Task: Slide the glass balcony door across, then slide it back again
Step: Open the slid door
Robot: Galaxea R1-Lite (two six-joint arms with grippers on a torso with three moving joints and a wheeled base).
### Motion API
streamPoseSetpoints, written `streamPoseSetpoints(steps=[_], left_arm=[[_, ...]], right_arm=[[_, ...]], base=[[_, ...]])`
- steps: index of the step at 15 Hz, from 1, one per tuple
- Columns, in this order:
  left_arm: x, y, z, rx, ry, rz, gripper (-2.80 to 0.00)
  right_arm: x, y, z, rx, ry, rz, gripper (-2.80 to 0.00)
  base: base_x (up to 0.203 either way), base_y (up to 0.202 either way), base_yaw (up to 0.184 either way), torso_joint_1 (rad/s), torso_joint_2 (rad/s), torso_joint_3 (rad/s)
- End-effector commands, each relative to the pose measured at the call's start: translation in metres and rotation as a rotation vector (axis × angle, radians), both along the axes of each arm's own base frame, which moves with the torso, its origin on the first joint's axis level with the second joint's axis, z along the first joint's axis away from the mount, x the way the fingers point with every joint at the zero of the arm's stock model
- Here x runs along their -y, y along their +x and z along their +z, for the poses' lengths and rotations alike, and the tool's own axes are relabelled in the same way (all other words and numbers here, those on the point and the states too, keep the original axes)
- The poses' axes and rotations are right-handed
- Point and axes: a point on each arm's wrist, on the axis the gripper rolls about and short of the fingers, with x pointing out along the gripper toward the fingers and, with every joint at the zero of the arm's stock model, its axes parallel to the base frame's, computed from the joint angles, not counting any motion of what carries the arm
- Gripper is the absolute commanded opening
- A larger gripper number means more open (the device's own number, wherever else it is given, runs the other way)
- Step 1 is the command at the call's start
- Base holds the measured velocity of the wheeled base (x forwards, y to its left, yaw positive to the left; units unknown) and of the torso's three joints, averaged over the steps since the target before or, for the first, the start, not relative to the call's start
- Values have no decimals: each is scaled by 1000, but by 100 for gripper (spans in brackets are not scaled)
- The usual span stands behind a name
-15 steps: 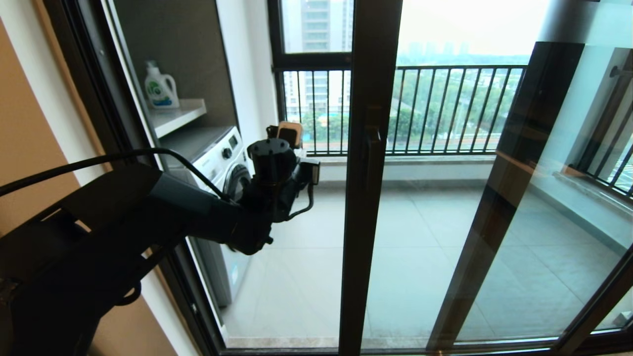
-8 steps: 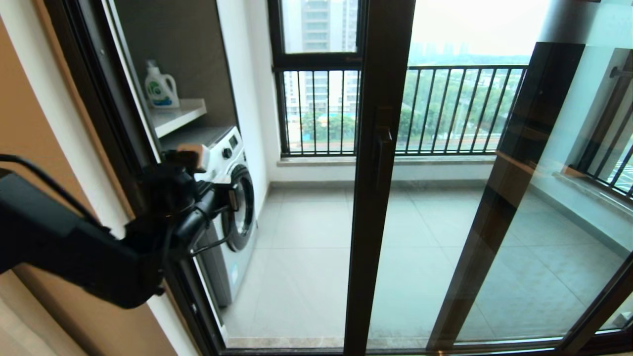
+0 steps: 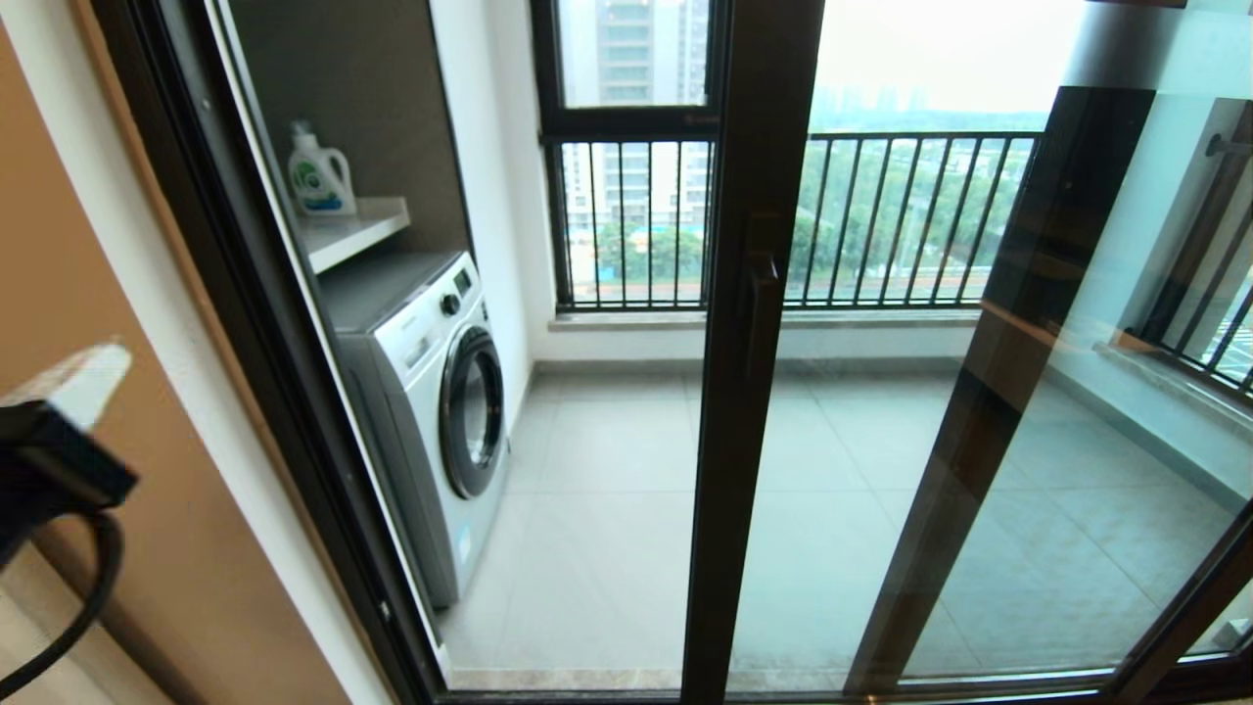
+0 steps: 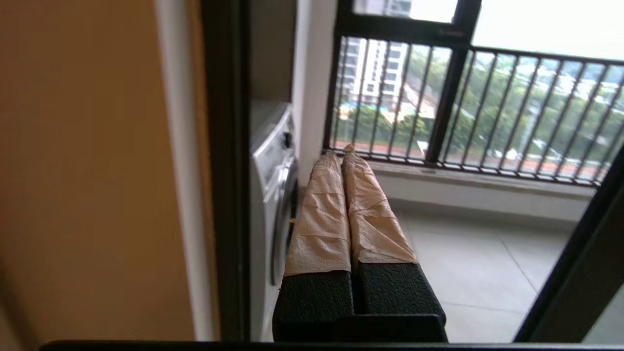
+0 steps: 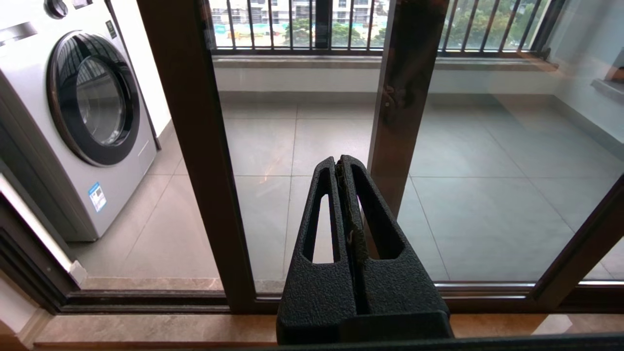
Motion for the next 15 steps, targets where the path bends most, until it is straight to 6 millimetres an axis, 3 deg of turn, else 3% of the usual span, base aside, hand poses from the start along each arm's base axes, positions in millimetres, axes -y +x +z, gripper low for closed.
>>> streamPoseSetpoints(steps=[1,5,8,12,13,15], left_arm=[[-24,-86,4,162,-28,89,-280],[-30,-155,-15,133,24,264,-280],[-27,-183,-45,165,120,191,-280],[-25,-141,-128,-82,206,150,-280],[-25,-138,-137,-115,197,113,-280],[-22,-139,-135,-120,178,-12,-280]], right_arm=[[0,1,-2,-7,-1,1,-280],[0,1,-2,-7,-1,1,-280],[0,1,-3,-9,-1,1,-280],[0,1,-3,-10,-1,1,-280],[0,1,-3,-9,0,1,-280],[0,1,-2,-7,-1,1,-280]], base=[[0,0,0,0,0,0],[0,0,0,0,0,0],[0,0,0,0,0,0],[0,0,0,0,0,0],[0,0,0,0,0,0],[0,0,0,0,0,0]])
